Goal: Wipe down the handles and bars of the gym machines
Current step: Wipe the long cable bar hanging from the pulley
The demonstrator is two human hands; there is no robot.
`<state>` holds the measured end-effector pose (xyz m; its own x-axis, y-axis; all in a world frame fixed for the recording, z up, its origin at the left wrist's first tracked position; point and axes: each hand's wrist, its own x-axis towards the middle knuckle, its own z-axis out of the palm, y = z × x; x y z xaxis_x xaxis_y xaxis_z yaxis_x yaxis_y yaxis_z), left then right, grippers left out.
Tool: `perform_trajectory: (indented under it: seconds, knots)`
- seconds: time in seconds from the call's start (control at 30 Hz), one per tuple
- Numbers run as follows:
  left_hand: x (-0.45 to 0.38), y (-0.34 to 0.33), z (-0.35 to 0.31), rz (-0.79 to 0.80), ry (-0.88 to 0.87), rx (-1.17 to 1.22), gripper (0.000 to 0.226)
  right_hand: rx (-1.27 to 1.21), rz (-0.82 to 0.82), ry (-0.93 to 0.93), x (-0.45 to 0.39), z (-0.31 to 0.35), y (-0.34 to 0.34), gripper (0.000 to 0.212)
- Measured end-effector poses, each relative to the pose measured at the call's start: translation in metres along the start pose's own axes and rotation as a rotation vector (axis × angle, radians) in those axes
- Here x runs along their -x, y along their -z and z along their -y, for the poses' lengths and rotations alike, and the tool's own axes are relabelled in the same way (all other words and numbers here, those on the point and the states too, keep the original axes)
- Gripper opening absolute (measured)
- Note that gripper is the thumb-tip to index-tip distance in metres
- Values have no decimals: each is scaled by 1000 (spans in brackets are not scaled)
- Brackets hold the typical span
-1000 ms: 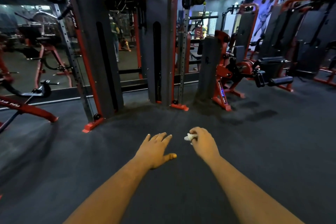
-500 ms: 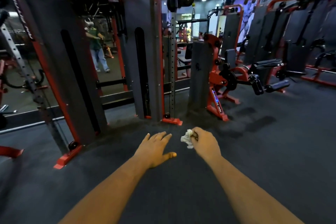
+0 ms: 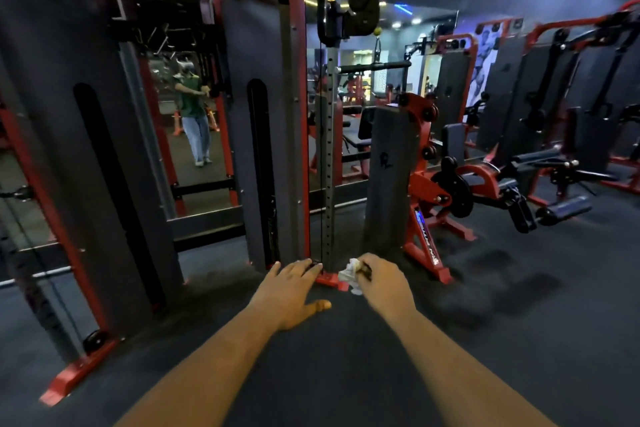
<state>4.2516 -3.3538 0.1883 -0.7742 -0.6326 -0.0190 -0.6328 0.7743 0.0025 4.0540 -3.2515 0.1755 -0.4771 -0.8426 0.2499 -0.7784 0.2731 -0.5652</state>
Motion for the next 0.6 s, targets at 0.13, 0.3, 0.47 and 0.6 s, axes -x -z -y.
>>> perform_trajectory:
  seconds: [0.13,0.3,0.47,0.6]
  knots:
    - [-93,10,28,-43,-35,-1,88,32,-41,28,-91,-16,-7,16]
    - [-212,26,62,-76,-92,10,87,10,-86,14,-206,-32,-16,13]
    - [-334,69,97,-136,-163,-15,87,39,-155,24,-324,-40,1,15]
    - [-425,100,111,-174,-192,-32,87,35,-249,46,-406,-58,20,12]
